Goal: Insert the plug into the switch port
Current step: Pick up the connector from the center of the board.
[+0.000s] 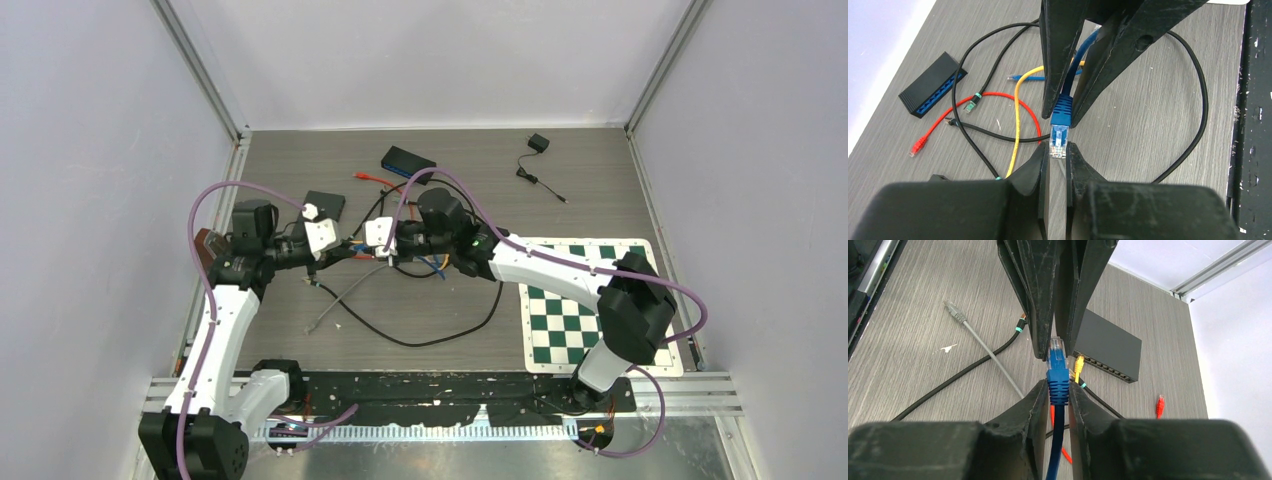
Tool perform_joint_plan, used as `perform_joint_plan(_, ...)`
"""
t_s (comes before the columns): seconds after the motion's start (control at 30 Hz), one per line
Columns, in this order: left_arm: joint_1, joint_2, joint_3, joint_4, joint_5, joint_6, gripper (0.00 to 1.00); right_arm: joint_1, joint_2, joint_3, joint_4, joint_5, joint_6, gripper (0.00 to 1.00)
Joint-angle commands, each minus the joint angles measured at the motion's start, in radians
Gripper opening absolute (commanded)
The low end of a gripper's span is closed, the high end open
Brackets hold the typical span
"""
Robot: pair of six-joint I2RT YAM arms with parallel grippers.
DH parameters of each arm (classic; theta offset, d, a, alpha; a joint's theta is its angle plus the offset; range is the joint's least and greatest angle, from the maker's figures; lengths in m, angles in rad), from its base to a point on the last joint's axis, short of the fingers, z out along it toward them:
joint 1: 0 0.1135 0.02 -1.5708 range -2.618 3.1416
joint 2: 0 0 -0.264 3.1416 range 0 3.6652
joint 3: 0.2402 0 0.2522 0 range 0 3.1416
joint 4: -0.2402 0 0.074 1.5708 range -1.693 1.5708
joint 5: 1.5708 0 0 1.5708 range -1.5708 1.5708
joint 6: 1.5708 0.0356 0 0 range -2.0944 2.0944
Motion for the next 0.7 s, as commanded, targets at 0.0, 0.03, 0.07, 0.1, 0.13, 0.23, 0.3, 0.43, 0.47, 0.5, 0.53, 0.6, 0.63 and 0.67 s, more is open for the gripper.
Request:
perform_joint_plan(0.0,-0.001,0.001,0.002,0.013,-0.002,0.014,0.00,0.009,-0.019,0.055,0.007,-0.021,0.000,0.25)
perform_joint_plan(0.03,-0.001,0.002,0.002,0.013,-0.005,0.015,0.00,0.009,-0.019,0.056,0.004,-0.022,-0.001,0.24)
perform_joint_plan(0.07,-0.001,0.003,0.003,0.012,-0.006,0.015,0.00,0.009,-0.020,0.057,0.003,-0.022,-0.001,0.24)
perform_joint_plan(0.1,-0.001,0.003,0.003,0.013,-0.006,0.015,0.00,0.009,-0.021,0.057,0.001,-0.023,-0.001,0.24)
perform_joint_plan(0.13,-0.001,0.002,0.001,0.013,-0.006,0.015,0.00,0.009,-0.021,0.057,0.000,-0.025,0.000,0.23)
perform_joint_plan(0.23,-0.001,0.004,0.001,0.014,-0.007,0.015,0.00,0.009,-0.020,0.062,-0.012,-0.035,0.000,0.21)
perform_joint_plan(0.3,-0.001,0.004,0.000,0.014,-0.010,0.014,0.00,0.009,-0.018,0.067,-0.018,-0.043,0.002,0.14)
perform_joint_plan(0.43,-0.002,-0.002,-0.003,0.054,-0.015,-0.044,0.17,0.007,-0.018,0.066,-0.013,-0.040,0.008,0.05)
perform_joint_plan(0.47,-0.002,-0.010,-0.010,0.086,-0.016,-0.078,0.36,0.006,-0.016,0.065,-0.005,-0.032,0.009,0.05)
perform_joint_plan(0.5,-0.002,-0.027,-0.017,0.114,-0.015,-0.103,0.52,0.002,-0.014,0.063,-0.001,-0.015,0.013,0.05)
perform_joint_plan(0.53,-0.002,-0.044,-0.028,0.136,-0.013,-0.125,0.62,-0.002,-0.011,0.061,0.006,-0.005,0.016,0.05)
perform_joint_plan(0.6,-0.002,-0.083,-0.048,0.195,-0.023,-0.162,0.65,-0.017,-0.003,0.063,0.014,0.020,0.027,0.05)
perform_joint_plan(0.63,-0.001,-0.104,-0.062,0.237,-0.048,-0.208,0.66,-0.030,0.004,0.068,0.014,0.032,0.032,0.05)
perform_joint_plan(0.67,-0.001,-0.122,-0.073,0.289,-0.091,-0.269,0.68,-0.038,0.009,0.071,0.012,0.038,0.038,0.05)
